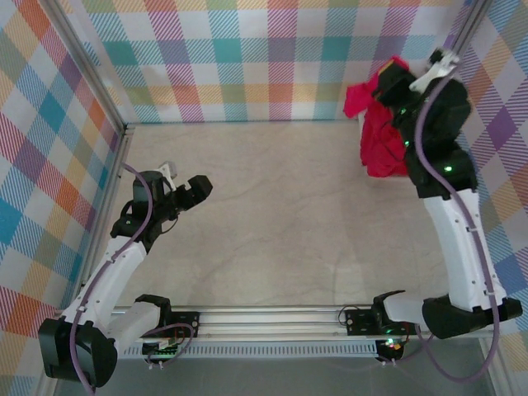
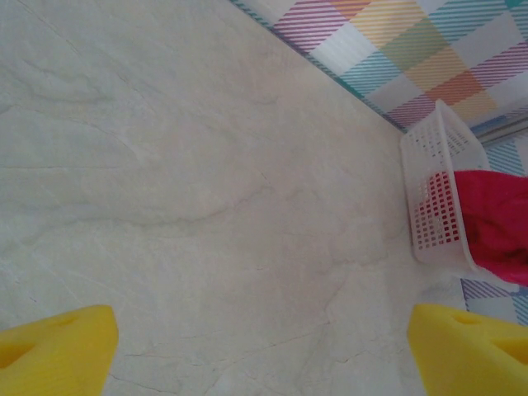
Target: Fold the inside-out t-shirt
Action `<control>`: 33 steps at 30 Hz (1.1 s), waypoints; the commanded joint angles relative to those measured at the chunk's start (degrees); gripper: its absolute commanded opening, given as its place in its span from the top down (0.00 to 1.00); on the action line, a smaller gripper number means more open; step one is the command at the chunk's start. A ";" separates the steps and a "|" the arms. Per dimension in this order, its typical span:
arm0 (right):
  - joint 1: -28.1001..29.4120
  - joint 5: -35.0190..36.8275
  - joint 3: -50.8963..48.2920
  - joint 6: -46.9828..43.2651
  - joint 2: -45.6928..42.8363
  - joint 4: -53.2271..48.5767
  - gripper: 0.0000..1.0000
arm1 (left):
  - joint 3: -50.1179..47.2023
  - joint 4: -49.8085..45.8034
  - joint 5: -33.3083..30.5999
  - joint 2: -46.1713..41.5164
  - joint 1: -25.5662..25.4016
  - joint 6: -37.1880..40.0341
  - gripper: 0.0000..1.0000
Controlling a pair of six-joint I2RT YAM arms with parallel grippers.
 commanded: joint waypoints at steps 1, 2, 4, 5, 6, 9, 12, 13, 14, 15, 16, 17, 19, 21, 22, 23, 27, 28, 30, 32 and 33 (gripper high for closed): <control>2.86 -7.42 12.40 -2.36 3.74 -2.64 1.00 | 2.63 -1.00 1.26 -0.50 -0.73 0.07 0.09; 4.01 -8.85 16.15 -2.34 5.35 -3.74 1.00 | 2.90 -1.21 1.32 -0.56 -0.68 0.19 0.09; 6.77 -11.46 24.19 -2.22 8.94 -6.05 1.00 | 3.35 -1.62 1.22 -0.64 -0.70 0.60 0.09; 8.13 -12.11 27.23 -2.38 10.66 -7.11 1.00 | 3.53 -1.62 1.17 -0.66 -0.68 0.80 0.09; 9.62 -13.15 30.46 -2.40 12.43 -7.99 1.00 | 3.67 -1.60 1.08 -0.74 -0.73 1.07 0.10; 12.04 -13.09 33.88 -2.71 15.56 -9.13 1.00 | 3.89 -4.38 0.43 -0.91 -0.78 1.84 0.10; 12.36 -11.34 29.02 -1.95 15.99 -8.06 1.00 | 4.04 -5.54 0.05 -1.08 -0.77 2.56 0.10; 12.33 -11.02 26.12 -1.58 15.86 -7.08 1.00 | 3.97 -5.91 -0.18 -1.14 -0.75 2.78 0.09; 12.34 -10.70 22.65 -0.87 15.76 -5.82 1.00 | 3.98 -6.40 -0.53 -1.18 -0.76 3.09 0.09; 12.32 -10.42 19.21 -0.18 15.83 -4.47 1.00 | 3.90 -6.85 -0.98 -1.12 -0.76 3.32 0.09; 12.35 -9.89 16.52 0.41 16.14 -3.54 1.00 | 3.85 -7.28 -1.46 -1.02 -0.74 3.51 0.09; 12.28 -8.94 14.05 1.17 16.93 -3.20 1.00 | 3.85 -7.83 -1.93 -0.88 -0.76 3.64 0.09; 11.66 -6.63 10.95 2.32 19.27 -3.48 1.00 | 3.74 -8.78 -2.58 -0.33 -0.76 3.77 0.10; 9.47 -5.52 9.29 4.91 23.03 -5.54 0.99 | 3.46 -9.58 -2.61 0.45 -0.80 3.72 0.11; 8.12 -5.47 9.06 6.63 24.80 -6.98 0.91 | 3.20 -9.96 -2.54 0.87 -0.74 3.64 0.11; 6.17 -5.99 9.05 8.14 26.88 -8.70 0.78 | 2.86 -10.31 -2.28 1.20 -0.72 3.41 0.11; 2.20 -7.67 9.94 8.10 32.07 -16.64 0.51 | -0.45 -9.11 1.35 1.79 -0.98 1.37 0.17; 2.18 -7.80 9.06 6.85 32.07 -17.69 0.49 | -1.97 -7.65 2.75 1.70 -1.23 0.24 0.18; 2.42 -10.10 4.64 4.90 30.46 -17.12 0.45 | -5.11 -4.32 4.85 1.62 -2.36 -1.76 0.21; 2.73 -12.45 -2.53 3.15 27.65 -14.25 0.44 | -7.44 -2.62 4.76 1.95 -4.69 -3.19 0.24; 2.95 -13.91 -6.78 2.09 26.02 -12.12 0.43 | -8.81 -0.53 4.20 2.38 -6.32 -3.78 0.25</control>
